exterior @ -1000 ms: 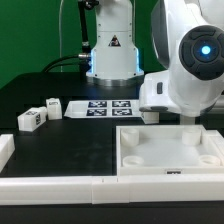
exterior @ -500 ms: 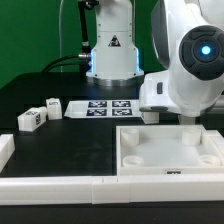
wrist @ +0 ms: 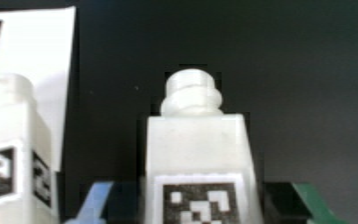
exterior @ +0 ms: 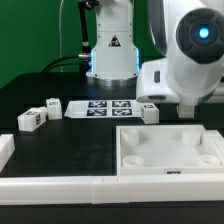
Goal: Assemble one leg
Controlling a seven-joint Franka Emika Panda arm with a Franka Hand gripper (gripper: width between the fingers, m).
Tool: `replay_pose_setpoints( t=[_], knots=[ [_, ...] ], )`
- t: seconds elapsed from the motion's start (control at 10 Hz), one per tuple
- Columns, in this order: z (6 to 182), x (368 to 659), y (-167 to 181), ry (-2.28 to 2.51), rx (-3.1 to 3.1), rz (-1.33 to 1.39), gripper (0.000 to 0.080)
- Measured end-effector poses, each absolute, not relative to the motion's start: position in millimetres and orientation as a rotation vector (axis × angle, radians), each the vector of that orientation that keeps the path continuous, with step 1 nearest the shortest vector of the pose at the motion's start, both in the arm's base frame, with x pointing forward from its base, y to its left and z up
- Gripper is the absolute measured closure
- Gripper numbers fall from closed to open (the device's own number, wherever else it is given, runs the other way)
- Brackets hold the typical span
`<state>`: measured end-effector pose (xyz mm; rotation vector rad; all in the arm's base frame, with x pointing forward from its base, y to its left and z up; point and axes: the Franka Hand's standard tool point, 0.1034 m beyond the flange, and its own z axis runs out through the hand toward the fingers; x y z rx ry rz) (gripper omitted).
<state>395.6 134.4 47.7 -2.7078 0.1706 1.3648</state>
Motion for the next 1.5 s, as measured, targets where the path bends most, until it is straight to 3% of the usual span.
replay_pose_setpoints(
  t=[0.2, 0.5, 0.6, 0.9, 1.3, 1.5],
  knots=[
    [78.8, 401, 130, 0.17, -2.705, 1.377, 0.0511],
    [77.3, 417, 134, 0.175, -2.777, 1.207, 0.0511],
    [76.5, 426, 136, 0.188, -2.858, 0.988, 0.0511],
    [83.8, 431, 132, 0.177, -2.951, 0.679, 0.0511],
    [100.6, 490, 129, 0.123, -3.021, 0.103, 0.0511],
    [99.4, 490, 135, 0.12, -3.001, -0.242, 0.0511]
  ],
)
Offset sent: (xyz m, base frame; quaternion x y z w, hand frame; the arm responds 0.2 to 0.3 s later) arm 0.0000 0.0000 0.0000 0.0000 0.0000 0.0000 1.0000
